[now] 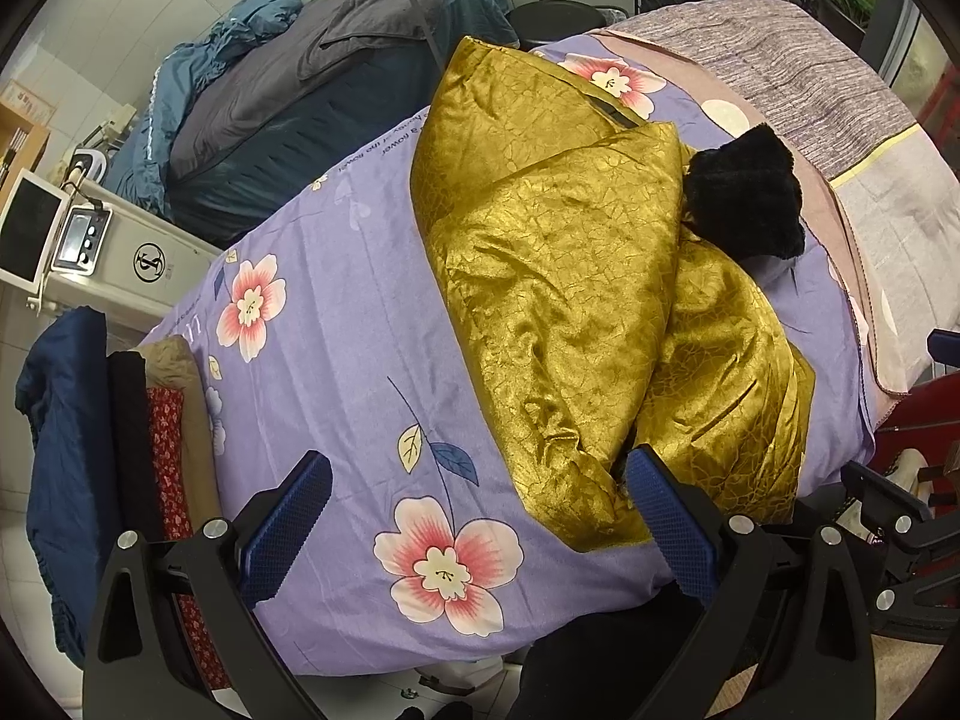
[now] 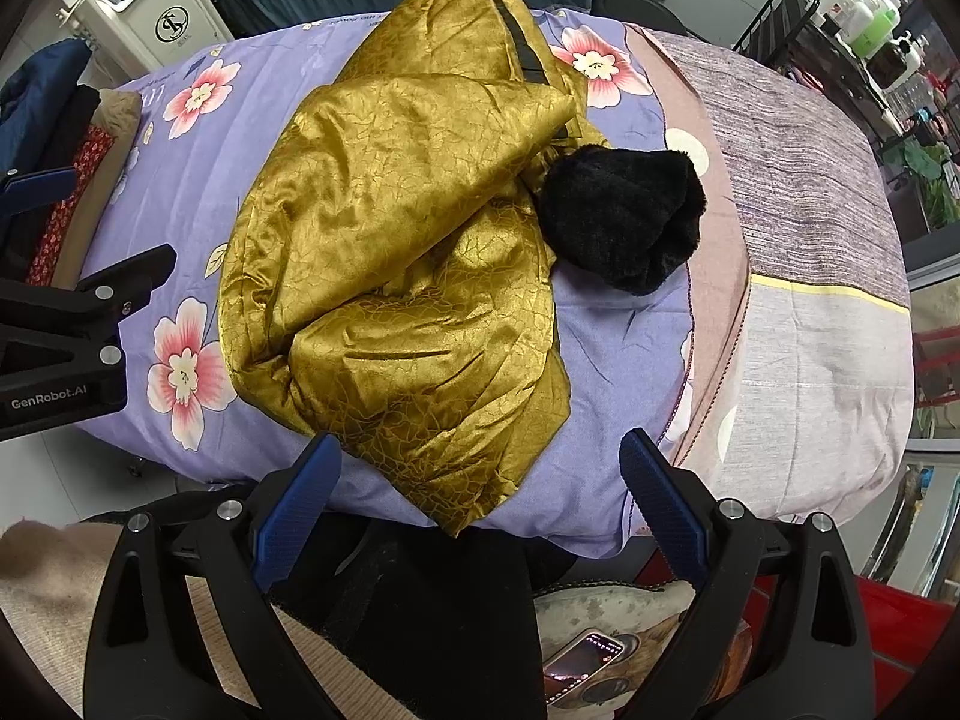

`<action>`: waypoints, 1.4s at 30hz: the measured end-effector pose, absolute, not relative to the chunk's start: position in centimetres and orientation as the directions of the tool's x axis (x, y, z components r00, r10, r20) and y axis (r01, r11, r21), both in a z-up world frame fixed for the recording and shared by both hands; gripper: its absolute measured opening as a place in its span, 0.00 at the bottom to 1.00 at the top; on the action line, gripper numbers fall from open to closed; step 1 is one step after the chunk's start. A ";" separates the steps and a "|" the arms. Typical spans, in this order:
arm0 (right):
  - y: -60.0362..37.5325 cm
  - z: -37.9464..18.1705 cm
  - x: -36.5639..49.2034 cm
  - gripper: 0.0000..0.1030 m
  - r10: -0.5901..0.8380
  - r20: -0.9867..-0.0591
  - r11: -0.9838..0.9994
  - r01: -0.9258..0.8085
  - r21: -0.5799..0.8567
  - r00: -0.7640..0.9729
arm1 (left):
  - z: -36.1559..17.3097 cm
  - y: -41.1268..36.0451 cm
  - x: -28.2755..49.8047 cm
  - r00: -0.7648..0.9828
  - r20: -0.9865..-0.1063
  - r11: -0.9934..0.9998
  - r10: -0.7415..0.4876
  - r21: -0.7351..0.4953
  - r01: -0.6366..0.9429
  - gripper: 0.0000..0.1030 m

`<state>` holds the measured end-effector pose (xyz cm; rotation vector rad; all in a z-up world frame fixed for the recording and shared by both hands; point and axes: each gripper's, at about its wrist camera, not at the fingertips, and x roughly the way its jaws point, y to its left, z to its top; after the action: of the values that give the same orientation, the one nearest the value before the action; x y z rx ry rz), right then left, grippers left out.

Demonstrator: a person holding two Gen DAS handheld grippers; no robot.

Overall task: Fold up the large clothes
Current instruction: 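Grasp the gold jacket's black-cuffed sleeve with the right tool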

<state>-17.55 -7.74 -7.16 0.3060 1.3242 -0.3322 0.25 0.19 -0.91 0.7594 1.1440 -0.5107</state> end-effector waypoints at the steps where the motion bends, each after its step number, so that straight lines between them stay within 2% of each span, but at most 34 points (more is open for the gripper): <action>1: -7.9 -7.2 -17.6 0.90 -0.057 -0.975 0.912 0.408 0.036 0.213 | -1.0 0.1 0.3 0.345 -0.938 0.649 0.015 0.272 0.710 0.94; 7: -10.6 -7.5 -18.9 0.90 -0.030 -0.961 0.874 0.474 0.108 0.274 | -1.2 -0.6 0.1 0.343 -0.939 0.628 -0.005 0.264 0.732 0.94; 14: -16.4 -9.0 -21.5 0.90 -0.001 -0.917 0.749 0.608 0.264 0.400 | -2.4 -1.7 0.7 0.302 -0.951 0.606 -0.074 0.198 0.771 0.94; 19: -19.8 -12.2 -22.7 0.90 0.087 -0.887 0.610 0.680 0.408 0.454 | -3.4 -4.2 0.9 0.276 -0.953 0.520 -0.122 0.176 0.836 0.94; 22: -21.4 -15.6 -23.7 0.90 0.163 -0.847 0.506 0.694 0.512 0.506 | -4.0 -6.9 1.3 0.292 -0.948 0.446 -0.127 0.208 0.870 0.94; 28: -21.3 -22.9 -24.1 0.87 0.223 -0.848 0.476 0.706 0.525 0.480 | -5.4 -12.3 1.8 0.171 -0.966 0.354 -0.194 0.094 0.930 0.94; 32: -20.1 -26.9 -22.6 0.76 0.286 -0.843 0.467 0.702 0.538 0.455 | -6.4 -14.5 0.3 0.160 -0.970 0.295 -0.185 0.101 0.950 0.94; 36: -18.5 -28.8 -20.1 0.74 0.299 -0.843 0.472 0.699 0.537 0.446 | -6.7 -15.7 -0.9 0.134 -0.973 0.258 -0.189 0.082 0.963 0.94; 37: -18.1 -28.5 -19.5 0.72 0.292 -0.842 0.482 0.691 0.539 0.453 | -6.7 -15.8 -1.0 0.132 -0.973 0.249 -0.187 0.082 0.965 0.94; 38: -17.6 -28.1 -18.6 0.46 0.322 -0.812 0.486 0.652 0.583 0.486 | -6.6 -15.8 -1.1 0.129 -0.974 0.245 -0.187 0.081 0.966 0.94; 39: -17.0 -27.8 -17.8 0.26 0.345 -0.798 0.485 0.634 0.603 0.494 | -6.5 -15.7 -1.0 0.125 -0.975 0.243 -0.186 0.077 0.967 0.94; 42: -15.6 -25.3 -16.2 0.13 0.295 -0.815 0.537 0.619 0.574 0.500 | -6.1 -15.8 -0.1 0.131 -0.974 0.246 -0.183 0.084 0.966 0.94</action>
<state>-16.18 -15.57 -25.31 1.0316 1.0744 -0.2450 -0.10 -15.79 -6.07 0.9421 1.0901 -1.0444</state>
